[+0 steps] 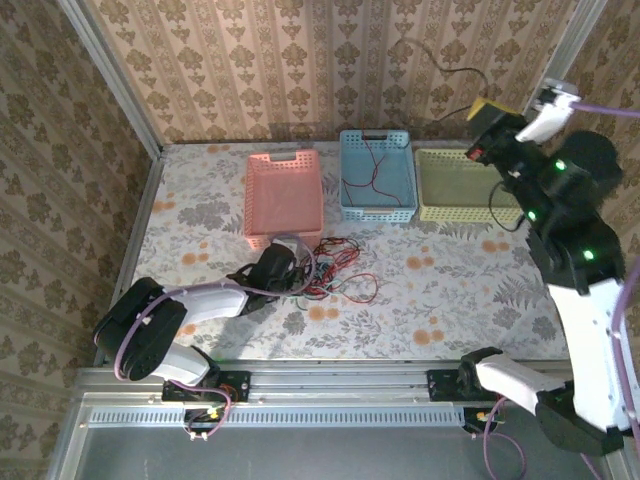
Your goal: Untangle the cables
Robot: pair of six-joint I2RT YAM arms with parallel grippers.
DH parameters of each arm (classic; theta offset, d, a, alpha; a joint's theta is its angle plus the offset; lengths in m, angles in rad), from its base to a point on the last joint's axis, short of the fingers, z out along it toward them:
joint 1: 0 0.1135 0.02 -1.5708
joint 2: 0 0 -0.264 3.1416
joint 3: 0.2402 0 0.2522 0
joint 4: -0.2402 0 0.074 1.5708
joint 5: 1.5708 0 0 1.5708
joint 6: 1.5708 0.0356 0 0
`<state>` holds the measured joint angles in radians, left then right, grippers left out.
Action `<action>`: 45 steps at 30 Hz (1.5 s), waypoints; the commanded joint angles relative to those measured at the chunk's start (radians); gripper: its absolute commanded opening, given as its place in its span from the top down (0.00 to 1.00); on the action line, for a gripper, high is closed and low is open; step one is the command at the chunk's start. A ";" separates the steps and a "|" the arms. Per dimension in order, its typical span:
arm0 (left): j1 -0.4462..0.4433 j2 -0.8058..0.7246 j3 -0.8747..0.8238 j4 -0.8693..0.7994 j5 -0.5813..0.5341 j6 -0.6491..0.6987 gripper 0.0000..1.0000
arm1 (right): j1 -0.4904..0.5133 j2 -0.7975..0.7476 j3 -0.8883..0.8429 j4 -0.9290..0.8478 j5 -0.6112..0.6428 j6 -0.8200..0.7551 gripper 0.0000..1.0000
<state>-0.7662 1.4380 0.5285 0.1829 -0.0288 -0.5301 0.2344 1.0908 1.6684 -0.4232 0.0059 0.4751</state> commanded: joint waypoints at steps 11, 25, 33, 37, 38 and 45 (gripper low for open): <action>-0.112 -0.004 0.128 -0.048 0.107 0.067 0.50 | 0.015 0.267 0.030 0.077 -0.148 0.074 1.00; 0.100 -0.589 0.189 -0.623 -0.229 -0.030 0.00 | 0.169 0.440 0.086 0.155 -0.166 0.092 1.00; 0.230 -0.886 0.096 -0.709 -0.194 -0.075 0.00 | 0.255 0.613 0.177 0.173 -0.181 0.100 1.00; 0.244 -0.899 0.075 -0.743 -0.169 -0.095 0.00 | 0.287 0.682 0.182 0.189 -0.182 0.111 1.00; 0.245 -0.898 0.071 -0.741 -0.165 -0.098 0.00 | 0.294 0.705 0.182 0.190 -0.182 0.117 1.00; 0.252 -0.868 0.065 -0.701 -0.144 -0.102 0.00 | 0.361 0.898 0.208 0.169 -0.165 0.125 1.00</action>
<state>-0.5232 0.5575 0.5949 -0.5266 -0.1925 -0.6109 0.5686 1.9312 1.8542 -0.2485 -0.1654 0.5846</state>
